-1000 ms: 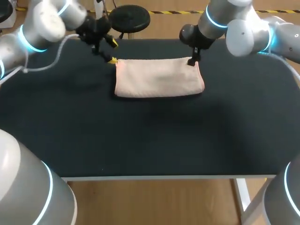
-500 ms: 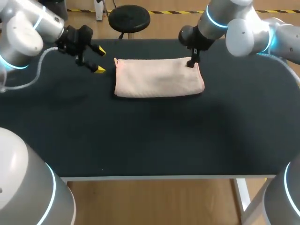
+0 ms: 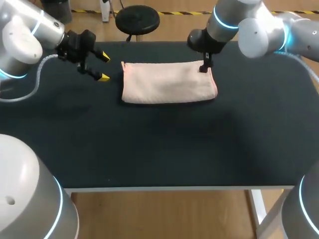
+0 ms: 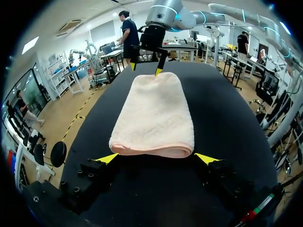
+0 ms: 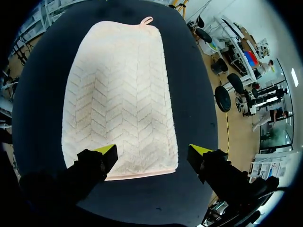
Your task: Fold the towel
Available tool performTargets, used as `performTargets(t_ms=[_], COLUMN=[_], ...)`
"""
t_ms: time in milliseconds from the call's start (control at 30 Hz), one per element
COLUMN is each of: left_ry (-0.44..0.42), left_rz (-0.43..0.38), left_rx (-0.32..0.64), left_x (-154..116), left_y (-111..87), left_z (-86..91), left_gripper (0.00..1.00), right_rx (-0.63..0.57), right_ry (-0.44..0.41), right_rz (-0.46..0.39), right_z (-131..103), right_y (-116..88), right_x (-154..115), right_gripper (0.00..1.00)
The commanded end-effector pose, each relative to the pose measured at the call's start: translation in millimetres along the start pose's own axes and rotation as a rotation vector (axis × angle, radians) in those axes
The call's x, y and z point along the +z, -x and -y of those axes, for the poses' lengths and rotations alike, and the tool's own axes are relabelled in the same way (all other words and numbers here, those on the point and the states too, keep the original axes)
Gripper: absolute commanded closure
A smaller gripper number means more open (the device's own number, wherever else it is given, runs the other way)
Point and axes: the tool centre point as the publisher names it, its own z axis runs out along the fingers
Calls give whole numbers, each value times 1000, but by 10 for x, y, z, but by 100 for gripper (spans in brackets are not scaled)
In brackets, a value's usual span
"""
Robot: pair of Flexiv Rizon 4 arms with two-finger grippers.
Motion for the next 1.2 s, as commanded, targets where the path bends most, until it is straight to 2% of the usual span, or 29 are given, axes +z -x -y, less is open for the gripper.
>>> performTargets(t_ms=[33, 300, 467, 500, 567, 600, 633, 667, 733, 767, 800, 867, 900, 967, 1000, 1067, 1200], left_ry=[-2, -2, -2, -2, -2, -2, -2, -2, -2, -2, -2, -2, -2, -2, -2, -2, -2], left_rz=[-1, -1, -1, -1, -1, -1, -1, -1, -1, -1, -1, -1, -1, -1, -1, -1, -1], left_rx=[1, 1, 1, 1, 1, 1, 1, 1, 1, 1, 1, 1, 1, 1, 1, 1, 1], left_x=[4, 4, 4, 4, 4, 4, 4, 4, 4, 4, 4, 4, 4, 4, 4, 4, 4], left_y=[9, 9, 9, 9, 9, 9, 9, 9, 9, 9, 9, 9, 9, 9, 9, 9, 9], left_z=[-7, -7, -7, -7, -7, -7, -7, -7, -7, -7, -7, -7, -7, -7, -7, -7, -7], left_gripper=[0, 0, 0, 0, 0, 0, 0, 0, 0, 0, 0, 0, 0, 0, 0, 0, 0], right_rx=[0, 0, 167, 186, 238, 278, 300, 327, 436, 493, 568, 681, 747, 837, 890, 965, 1041], right_ry=[-5, -5, 212, 234, 301, 329, 353, 378, 436, 415, 446, 434, 474, 467, 504, 504, 529], right_rz=[-3, -3, 6, 31, 12, 31, -6, 17, -14, 20, -9, -40, -91, -121, -161, -206, -275], right_z=[-4, -4, 15, 20, 24, 26, 40, 61, 104, 135, 159, 210, 229, 262, 278, 292, 291], right_y=[3, 3, -20, -26, -52, -60, -93, -117, -129, -129, -113, -122, -121, -157, -154, -207, -301], right_x=[-16, -16, -113, -129, -185, -206, -241, -254, -284, -273, -265, -278, -300, -338, -364, -412, -530], right_gripper=[0, 0, 0, 0, 0, 0, 0, 0, 0, 0, 0, 0, 0, 0, 0, 0, 0])
